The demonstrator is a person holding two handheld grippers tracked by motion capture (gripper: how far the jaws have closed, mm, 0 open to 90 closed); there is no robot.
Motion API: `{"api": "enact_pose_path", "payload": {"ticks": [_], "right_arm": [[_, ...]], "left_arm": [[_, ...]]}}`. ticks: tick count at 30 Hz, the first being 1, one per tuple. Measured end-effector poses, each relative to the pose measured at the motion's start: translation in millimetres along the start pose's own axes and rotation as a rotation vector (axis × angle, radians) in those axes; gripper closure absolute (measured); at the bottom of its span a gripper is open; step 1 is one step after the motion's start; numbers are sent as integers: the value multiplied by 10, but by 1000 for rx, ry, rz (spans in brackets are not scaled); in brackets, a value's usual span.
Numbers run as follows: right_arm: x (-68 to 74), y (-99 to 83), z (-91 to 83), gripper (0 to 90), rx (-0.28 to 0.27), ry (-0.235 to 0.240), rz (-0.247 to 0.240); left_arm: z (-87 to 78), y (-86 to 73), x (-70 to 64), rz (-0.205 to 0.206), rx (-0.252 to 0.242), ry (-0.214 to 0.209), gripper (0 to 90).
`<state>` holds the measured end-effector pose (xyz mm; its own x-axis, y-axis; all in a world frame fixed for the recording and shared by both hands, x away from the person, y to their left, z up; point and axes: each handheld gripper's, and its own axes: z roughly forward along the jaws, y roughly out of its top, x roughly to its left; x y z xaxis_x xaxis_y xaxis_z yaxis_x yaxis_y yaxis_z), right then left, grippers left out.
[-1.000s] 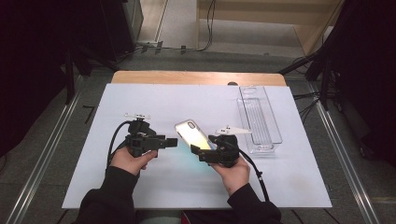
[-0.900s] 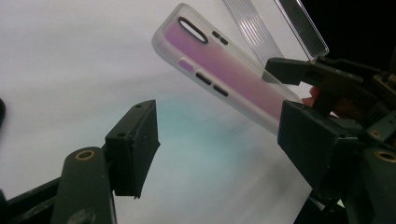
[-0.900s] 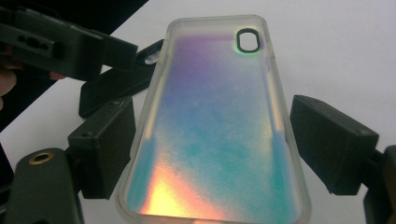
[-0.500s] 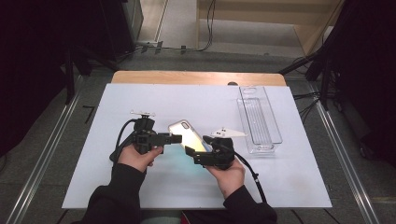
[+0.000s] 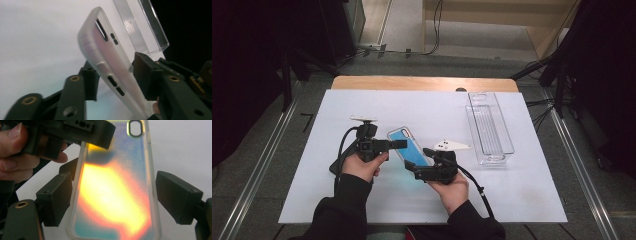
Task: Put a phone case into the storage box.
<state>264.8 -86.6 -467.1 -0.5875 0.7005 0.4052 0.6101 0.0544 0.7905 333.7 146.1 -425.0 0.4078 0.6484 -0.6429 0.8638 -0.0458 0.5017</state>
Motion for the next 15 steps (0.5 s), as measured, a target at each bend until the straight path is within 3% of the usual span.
{"api": "enact_pose_path", "payload": {"ticks": [3,10,12,15], "right_arm": [[6,-14,23,150,9,6,-9],[17,-27,71,149,16,-7,-48],[6,-25,50,292,14,-17,-43],[-38,1,-3,255,-28,6,-35]], "left_arm": [[-26,2,13,-22,-6,-16,736],[-50,6,-3,-60,-3,-46,804],[-64,8,3,-59,-2,-38,812],[-93,16,37,-83,-14,-55,813]]}}
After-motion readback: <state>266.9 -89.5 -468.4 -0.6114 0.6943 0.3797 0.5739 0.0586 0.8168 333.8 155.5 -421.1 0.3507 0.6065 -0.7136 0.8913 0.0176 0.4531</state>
